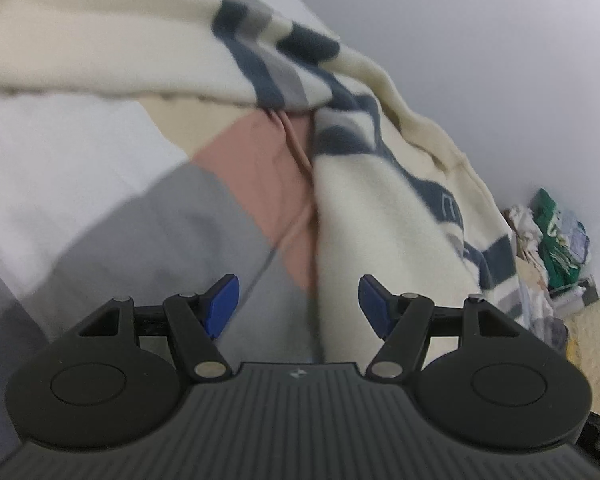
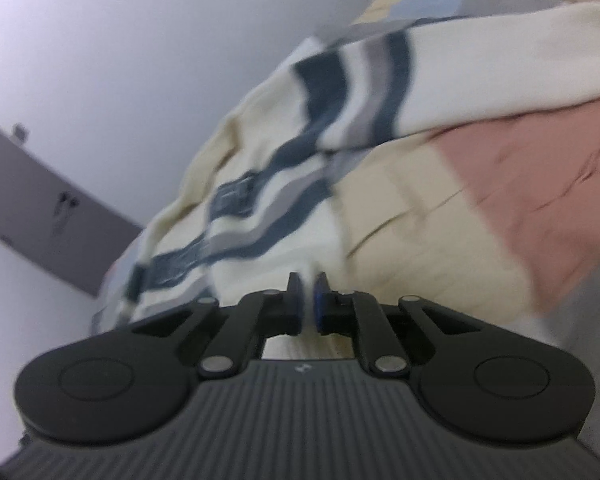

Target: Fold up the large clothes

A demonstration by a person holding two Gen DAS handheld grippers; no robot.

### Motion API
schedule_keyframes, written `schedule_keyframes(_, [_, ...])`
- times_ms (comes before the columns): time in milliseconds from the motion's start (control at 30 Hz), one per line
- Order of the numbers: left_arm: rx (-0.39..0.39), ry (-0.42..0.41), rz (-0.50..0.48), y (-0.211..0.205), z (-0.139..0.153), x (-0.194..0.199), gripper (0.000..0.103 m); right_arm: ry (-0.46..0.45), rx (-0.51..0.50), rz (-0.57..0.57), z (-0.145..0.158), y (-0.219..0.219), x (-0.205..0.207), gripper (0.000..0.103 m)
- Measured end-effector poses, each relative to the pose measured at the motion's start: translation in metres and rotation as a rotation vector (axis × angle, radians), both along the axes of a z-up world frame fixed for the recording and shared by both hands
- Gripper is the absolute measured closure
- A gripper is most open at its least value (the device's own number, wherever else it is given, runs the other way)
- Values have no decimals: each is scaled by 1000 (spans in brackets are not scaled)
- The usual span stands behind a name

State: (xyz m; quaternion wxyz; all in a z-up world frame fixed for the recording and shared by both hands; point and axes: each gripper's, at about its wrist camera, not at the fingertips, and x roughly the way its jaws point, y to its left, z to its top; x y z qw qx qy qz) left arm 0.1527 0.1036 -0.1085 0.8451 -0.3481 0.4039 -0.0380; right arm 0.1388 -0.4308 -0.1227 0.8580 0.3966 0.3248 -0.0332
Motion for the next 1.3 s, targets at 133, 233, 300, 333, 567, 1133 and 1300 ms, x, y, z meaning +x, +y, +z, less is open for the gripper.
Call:
schedule_keyframes(133, [-37, 39, -41, -14, -12, 4, 31, 60, -29, -16, -12, -3, 12, 94])
schedule_keyframes(233, [-31, 37, -86, -30, -17, 5, 26, 77, -46, -16, -17, 4, 12, 94])
schedule_keyframes(300, [-48, 33, -118, -38, -20, 6, 26, 88, -51, -13, -20, 8, 13, 94])
schedule_keyframes(333, [-67, 30, -133, -40, -22, 7, 26, 92, -53, -11, -20, 8, 11, 94])
schedule_keyframes(567, [-233, 90, -235, -71, -48, 11, 28, 98, -69, 20, -24, 20, 3, 94])
schedule_keyframes(1133, [-87, -133, -150, -42, 33, -32, 86, -42, -40, 127, 16, 48, -36, 94])
schedule_keyframes(1300, [74, -31, -160, -43, 25, -38, 86, 54, -70, 165, 0, 68, -43, 94])
